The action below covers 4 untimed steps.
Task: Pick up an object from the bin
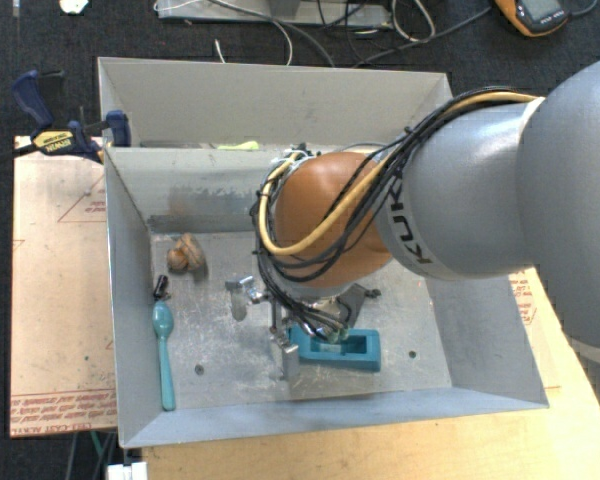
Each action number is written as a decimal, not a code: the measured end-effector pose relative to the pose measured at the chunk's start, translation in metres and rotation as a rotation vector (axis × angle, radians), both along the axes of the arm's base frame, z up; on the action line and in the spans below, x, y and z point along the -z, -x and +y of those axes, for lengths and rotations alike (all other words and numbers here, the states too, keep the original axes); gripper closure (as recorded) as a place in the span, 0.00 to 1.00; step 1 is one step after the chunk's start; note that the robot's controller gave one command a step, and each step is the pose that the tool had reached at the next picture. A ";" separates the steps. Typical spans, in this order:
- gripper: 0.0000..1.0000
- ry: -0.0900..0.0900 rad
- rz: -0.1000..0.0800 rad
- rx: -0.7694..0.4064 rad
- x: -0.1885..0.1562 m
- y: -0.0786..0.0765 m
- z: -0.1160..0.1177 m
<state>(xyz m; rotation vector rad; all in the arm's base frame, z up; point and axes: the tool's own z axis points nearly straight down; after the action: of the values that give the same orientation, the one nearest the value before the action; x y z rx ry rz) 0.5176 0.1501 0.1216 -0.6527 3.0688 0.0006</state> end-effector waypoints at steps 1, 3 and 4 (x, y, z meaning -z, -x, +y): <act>0.00 -0.003 0.003 0.095 -0.026 -0.028 -0.012; 0.00 -0.005 -0.008 -0.038 0.021 -0.008 -0.072; 0.00 -0.005 -0.001 -0.049 0.050 -0.006 -0.094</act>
Offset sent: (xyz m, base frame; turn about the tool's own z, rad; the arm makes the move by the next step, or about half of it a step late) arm -0.0112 -0.0528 0.0276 0.0436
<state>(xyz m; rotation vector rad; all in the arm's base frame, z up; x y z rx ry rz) 0.5234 0.0557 0.0716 -0.7269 3.0497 0.0082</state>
